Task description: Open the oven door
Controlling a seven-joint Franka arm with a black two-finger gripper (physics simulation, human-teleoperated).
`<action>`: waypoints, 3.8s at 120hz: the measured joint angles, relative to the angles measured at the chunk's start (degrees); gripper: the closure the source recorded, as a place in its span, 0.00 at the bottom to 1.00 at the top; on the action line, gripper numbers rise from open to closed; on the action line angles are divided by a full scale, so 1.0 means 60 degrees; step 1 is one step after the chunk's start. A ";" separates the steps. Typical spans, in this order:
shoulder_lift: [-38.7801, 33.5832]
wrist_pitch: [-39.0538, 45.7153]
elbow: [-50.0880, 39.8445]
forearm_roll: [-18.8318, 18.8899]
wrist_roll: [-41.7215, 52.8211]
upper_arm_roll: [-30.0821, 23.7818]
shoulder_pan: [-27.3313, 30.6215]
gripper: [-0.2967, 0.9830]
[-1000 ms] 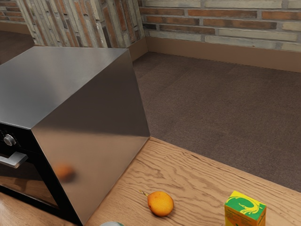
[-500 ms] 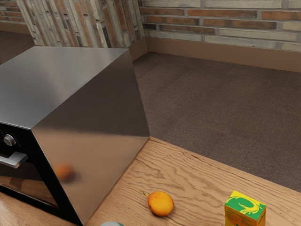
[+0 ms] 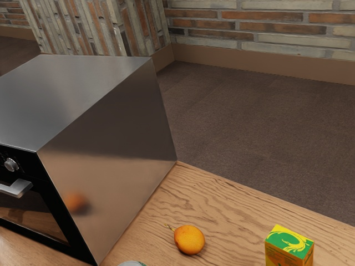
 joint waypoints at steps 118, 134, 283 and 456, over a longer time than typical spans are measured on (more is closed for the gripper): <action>0.0415 0.0013 0.0137 0.0116 0.0010 -0.0281 0.0000 0.23; 0.0435 -0.0012 0.0151 0.0235 0.0011 -0.0163 0.0001 0.23; 0.0481 -0.0066 -0.0054 0.0458 -0.0010 -0.0783 -0.0002 0.23; 0.1691 -0.0036 0.9059 0.6281 -0.2564 0.2812 -1.2036 0.23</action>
